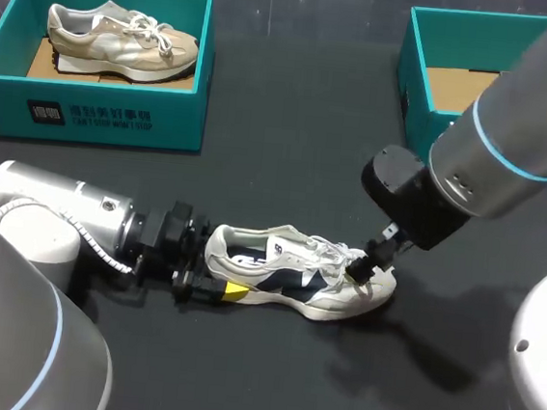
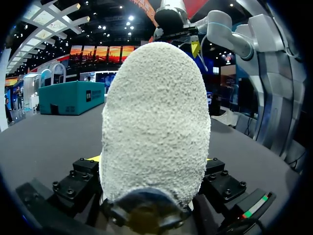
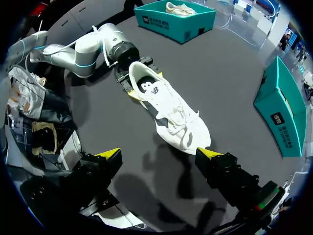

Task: Take the shoe out of the shoebox, open the shoe tongue, remove and reinsert the insole, then place the shoe into the shoebox

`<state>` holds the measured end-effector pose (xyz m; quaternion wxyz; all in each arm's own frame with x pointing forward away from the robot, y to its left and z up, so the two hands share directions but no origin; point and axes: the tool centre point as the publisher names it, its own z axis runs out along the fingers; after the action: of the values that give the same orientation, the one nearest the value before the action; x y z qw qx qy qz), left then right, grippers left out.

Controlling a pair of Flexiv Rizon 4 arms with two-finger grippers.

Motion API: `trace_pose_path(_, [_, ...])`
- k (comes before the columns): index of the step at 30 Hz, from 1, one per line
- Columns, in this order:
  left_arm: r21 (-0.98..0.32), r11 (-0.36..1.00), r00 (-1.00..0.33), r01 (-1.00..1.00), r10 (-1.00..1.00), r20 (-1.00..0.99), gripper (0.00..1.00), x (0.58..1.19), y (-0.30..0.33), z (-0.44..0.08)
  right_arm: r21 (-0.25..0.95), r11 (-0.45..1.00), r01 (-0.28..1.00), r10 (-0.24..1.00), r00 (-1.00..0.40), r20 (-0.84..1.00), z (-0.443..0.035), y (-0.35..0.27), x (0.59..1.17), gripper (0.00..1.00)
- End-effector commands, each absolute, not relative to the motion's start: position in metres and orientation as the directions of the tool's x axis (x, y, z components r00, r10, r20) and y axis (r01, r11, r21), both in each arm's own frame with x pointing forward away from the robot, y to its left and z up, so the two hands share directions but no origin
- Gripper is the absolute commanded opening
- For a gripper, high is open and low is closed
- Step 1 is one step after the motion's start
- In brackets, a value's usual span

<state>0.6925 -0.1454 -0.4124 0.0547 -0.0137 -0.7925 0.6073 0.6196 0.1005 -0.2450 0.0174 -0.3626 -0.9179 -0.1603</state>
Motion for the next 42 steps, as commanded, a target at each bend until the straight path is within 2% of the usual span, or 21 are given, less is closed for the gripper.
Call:
trace_pose_path(1, [-0.964,0.261,-0.994,-0.045,0.087,0.07,0.0,0.691,-0.146,-0.413,0.055,0.507,0.86,0.85,-0.51,0.135,-0.253,0.14,0.632,1.0])
trace_pose_path(3, [-0.964,0.261,-0.994,-0.045,0.087,0.07,0.0,0.691,-0.146,-0.413,0.023,0.511,0.859,0.852,-0.51,0.117,-0.253,0.156,0.639,1.0])
trace_pose_path(15, [-0.964,0.261,-0.994,-0.045,0.087,0.07,0.0,0.691,-0.146,-0.413,0.023,0.511,0.859,0.852,-0.51,0.117,-0.253,0.156,0.639,1.0])
trace_pose_path(18, [-0.964,0.261,-0.994,-0.045,0.087,0.07,0.0,0.691,-0.146,-0.413,-0.039,0.389,0.92,0.92,-0.387,0.055,-0.251,0.183,0.636,1.0])
trace_pose_path(28, [-0.964,0.261,-0.994,-0.045,0.087,0.07,0.0,0.691,-0.146,-0.413,-0.043,0.181,0.983,0.98,-0.184,-0.08,-0.247,0.227,0.624,1.0])
trace_pose_path(42, [-0.964,0.261,-0.994,-0.045,0.087,0.07,0.0,0.691,-0.146,-0.413,-0.022,0.154,0.988,0.982,-0.156,-0.104,-0.253,0.228,0.626,1.0])
